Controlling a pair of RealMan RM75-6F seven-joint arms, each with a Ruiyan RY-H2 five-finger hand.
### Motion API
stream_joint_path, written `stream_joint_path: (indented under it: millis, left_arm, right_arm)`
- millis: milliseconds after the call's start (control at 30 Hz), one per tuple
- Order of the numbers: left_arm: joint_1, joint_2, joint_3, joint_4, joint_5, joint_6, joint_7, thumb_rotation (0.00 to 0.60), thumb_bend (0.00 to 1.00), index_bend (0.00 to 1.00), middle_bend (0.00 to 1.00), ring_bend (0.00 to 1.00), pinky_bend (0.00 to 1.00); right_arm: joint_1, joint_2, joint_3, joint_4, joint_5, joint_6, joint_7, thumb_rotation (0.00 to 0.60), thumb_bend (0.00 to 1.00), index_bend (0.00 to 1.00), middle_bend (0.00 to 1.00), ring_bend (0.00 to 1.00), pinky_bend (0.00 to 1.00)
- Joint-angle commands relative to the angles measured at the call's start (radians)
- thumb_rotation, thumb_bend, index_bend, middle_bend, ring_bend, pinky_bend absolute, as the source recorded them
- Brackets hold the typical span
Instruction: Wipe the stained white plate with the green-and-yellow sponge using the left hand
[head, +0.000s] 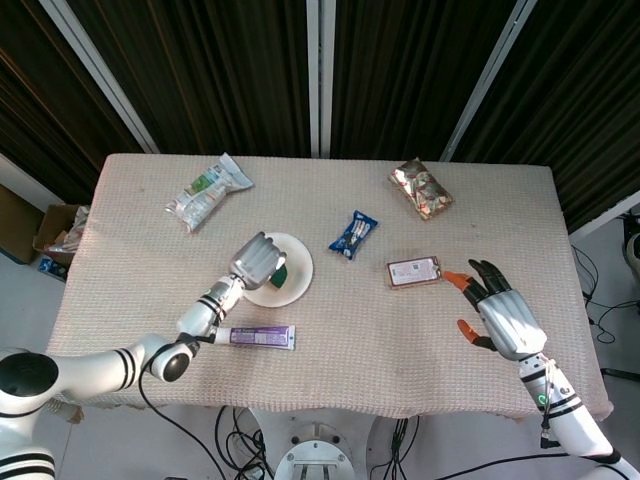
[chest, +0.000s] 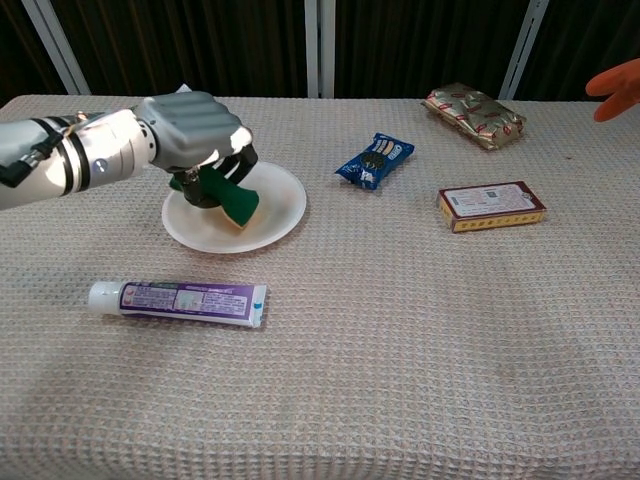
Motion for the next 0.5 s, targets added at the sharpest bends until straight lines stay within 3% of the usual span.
stream_joint_path:
  millis: [33, 267, 500]
  left_arm:
    - [-0.026, -0.026, 0.034, 0.018, -0.096, 0.003, 0.123, 0.600, 0.31, 0.63, 0.59, 0.50, 0.49]
    - [-0.020, -0.020, 0.064, 0.020, -0.210, 0.068, 0.218, 0.600, 0.31, 0.63, 0.59, 0.50, 0.49]
    - [-0.008, 0.027, 0.075, -0.098, -0.231, 0.147, 0.246, 0.600, 0.31, 0.63, 0.59, 0.50, 0.49]
  right_arm:
    - [-0.010, 0.003, -0.001, 0.000, 0.004, 0.011, 0.004, 0.600, 0.27, 0.16, 0.22, 0.00, 0.08]
    - [-0.069, 0.021, -0.004, 0.016, 0.023, 0.084, 0.036, 0.600, 0.27, 0.16, 0.22, 0.00, 0.08]
    - [-0.093, 0.021, -0.011, 0.033, 0.015, 0.103, 0.054, 0.600, 0.27, 0.16, 0.22, 0.00, 0.08]
